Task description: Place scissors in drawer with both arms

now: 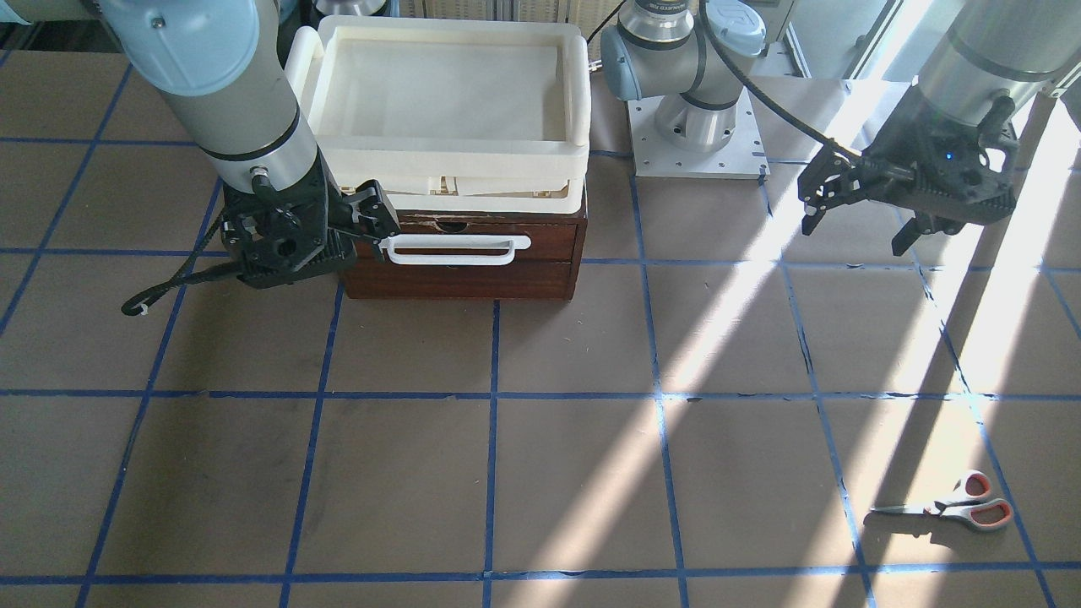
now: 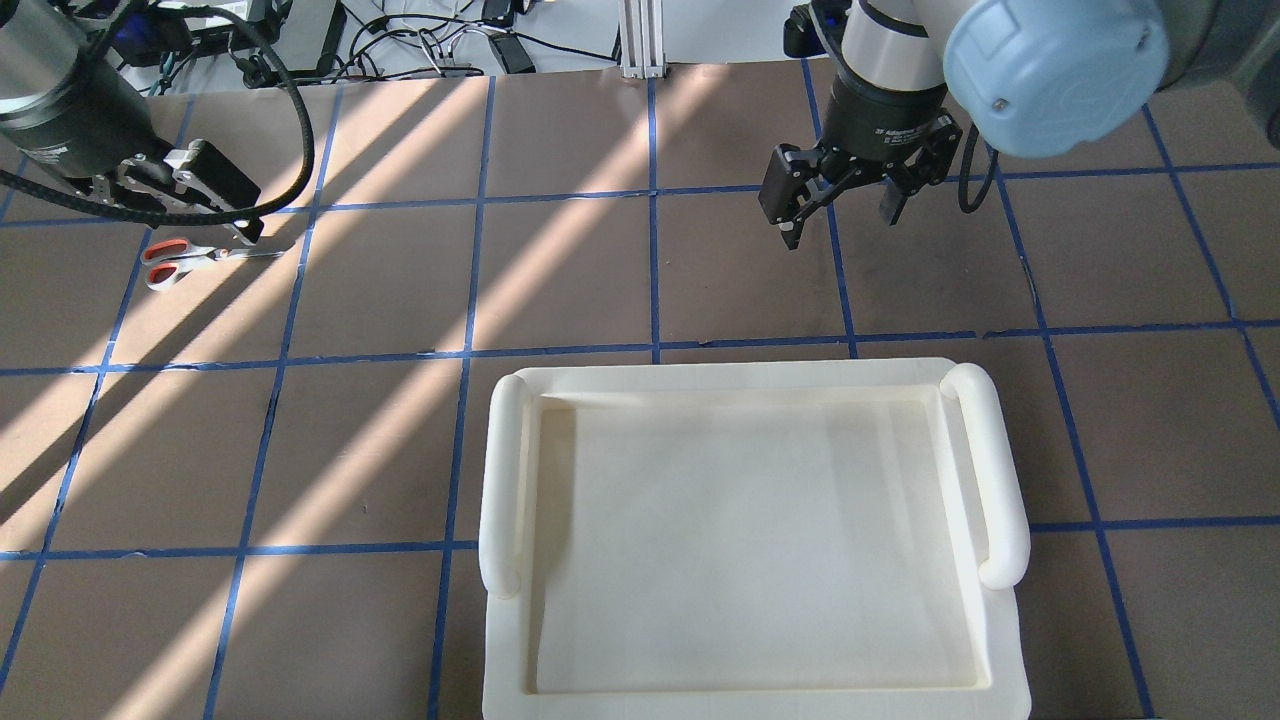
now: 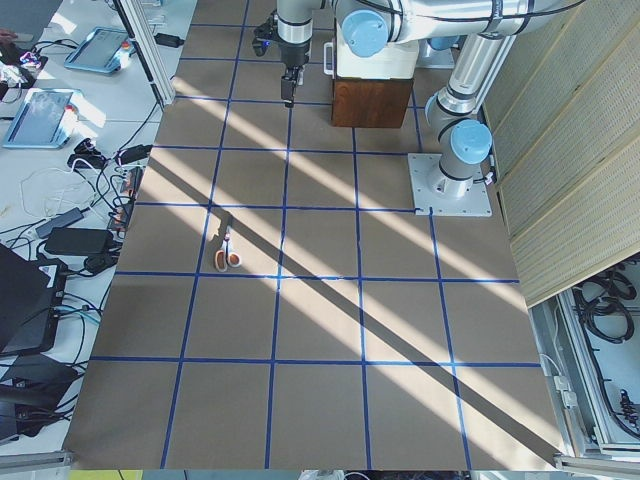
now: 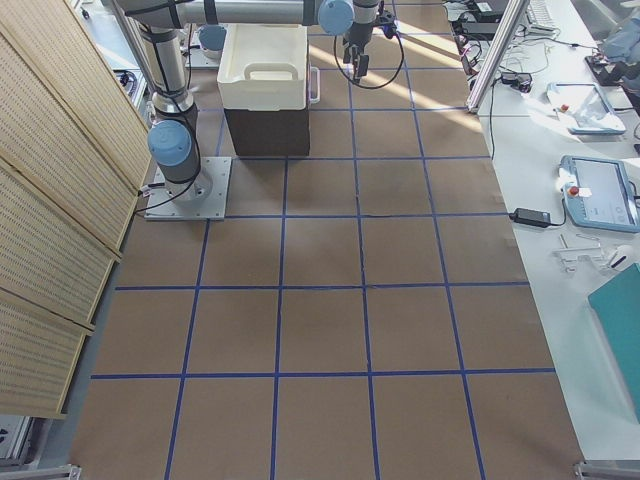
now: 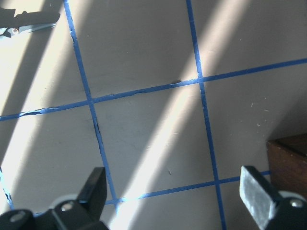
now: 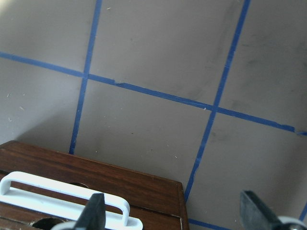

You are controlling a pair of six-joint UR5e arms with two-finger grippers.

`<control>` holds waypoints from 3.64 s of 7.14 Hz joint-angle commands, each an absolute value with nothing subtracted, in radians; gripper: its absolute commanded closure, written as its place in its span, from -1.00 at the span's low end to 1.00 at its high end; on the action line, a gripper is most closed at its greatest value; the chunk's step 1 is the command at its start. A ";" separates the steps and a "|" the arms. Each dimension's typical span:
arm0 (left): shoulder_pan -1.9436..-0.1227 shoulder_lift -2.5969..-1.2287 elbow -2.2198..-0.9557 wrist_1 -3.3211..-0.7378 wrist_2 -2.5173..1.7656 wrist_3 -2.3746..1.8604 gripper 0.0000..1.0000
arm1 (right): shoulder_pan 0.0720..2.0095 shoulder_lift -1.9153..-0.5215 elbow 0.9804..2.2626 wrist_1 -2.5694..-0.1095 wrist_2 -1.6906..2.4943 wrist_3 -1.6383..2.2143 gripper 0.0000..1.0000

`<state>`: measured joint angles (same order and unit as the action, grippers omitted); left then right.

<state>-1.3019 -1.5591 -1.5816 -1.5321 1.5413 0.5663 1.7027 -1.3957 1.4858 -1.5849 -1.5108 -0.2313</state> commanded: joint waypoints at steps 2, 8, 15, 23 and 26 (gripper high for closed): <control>-1.171 -1.653 -1.582 -1.455 1.558 1.069 -1.00 | 1.735 -1.304 1.461 -1.591 -1.439 -0.674 -1.00; -1.070 -1.928 -1.580 -1.100 1.594 1.809 -1.00 | 1.805 -1.121 1.342 -1.299 -1.413 -1.277 -1.00; -1.019 -2.199 -1.508 -0.890 1.513 1.977 -1.00 | 1.887 -1.088 1.404 -1.391 -1.476 -1.411 -0.98; -1.020 -2.299 -1.439 -0.890 1.493 1.985 -0.82 | 1.884 -1.091 1.416 -1.428 -1.476 -1.428 -0.43; -1.032 -2.307 -1.440 -0.890 1.493 1.977 -0.82 | 1.881 -1.078 1.381 -1.471 -1.476 -1.447 -0.41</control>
